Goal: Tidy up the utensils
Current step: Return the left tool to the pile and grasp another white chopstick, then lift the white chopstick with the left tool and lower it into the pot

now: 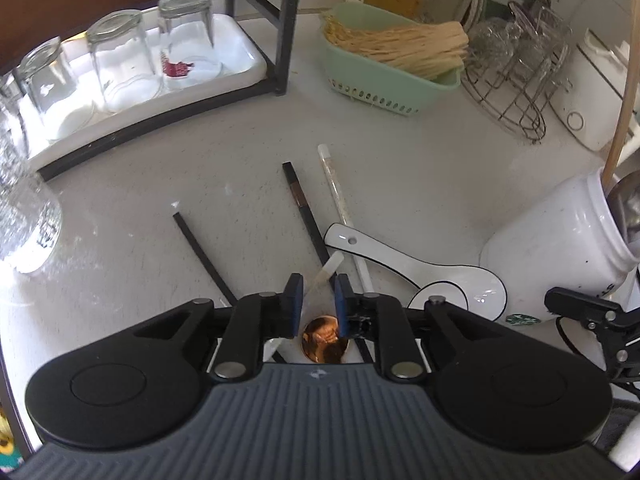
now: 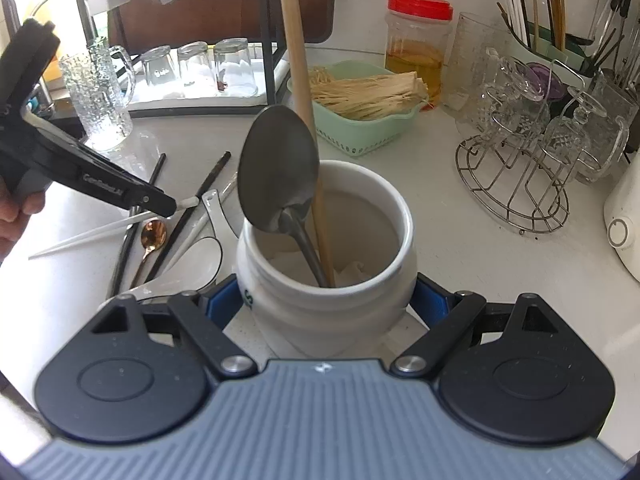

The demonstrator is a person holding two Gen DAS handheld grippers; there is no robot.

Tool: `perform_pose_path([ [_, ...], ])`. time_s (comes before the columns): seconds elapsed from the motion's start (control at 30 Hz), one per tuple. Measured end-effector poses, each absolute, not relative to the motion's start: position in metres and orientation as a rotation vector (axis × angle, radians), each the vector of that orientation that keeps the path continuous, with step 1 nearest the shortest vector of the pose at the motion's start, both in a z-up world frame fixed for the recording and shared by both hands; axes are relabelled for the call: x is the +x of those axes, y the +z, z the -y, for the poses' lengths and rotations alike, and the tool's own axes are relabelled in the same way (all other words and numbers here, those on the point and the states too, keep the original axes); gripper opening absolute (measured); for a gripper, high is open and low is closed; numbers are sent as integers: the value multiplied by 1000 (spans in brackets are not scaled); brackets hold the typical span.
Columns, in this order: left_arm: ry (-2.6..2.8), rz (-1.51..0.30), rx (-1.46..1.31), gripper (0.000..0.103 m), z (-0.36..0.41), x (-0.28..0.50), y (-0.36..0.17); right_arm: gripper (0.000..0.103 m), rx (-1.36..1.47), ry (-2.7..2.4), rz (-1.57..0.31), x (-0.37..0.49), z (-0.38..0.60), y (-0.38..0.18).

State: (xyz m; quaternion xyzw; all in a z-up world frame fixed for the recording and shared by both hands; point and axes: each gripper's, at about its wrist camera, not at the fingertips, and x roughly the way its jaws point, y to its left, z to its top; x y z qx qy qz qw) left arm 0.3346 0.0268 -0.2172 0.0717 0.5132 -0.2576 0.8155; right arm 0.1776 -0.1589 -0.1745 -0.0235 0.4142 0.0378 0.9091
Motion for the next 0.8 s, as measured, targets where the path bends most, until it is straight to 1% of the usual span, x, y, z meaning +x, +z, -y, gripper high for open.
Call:
perform_pose_path([
  [0.43, -619, -1105, 286, 20, -9, 339, -231, 91, -52, 71, -861, 180, 157, -175],
  [0.5, -613, -1103, 298, 19, -8, 338, -231, 91, -53, 73, -861, 180, 157, -175],
  [0.73, -523, -1077, 286, 8, -11, 329, -223, 91, -56, 89, -860, 181, 159, -175],
  [0.8, -508, -1066, 236, 8, -14, 324, -214, 91, -57, 99, -864, 181, 160, -175],
])
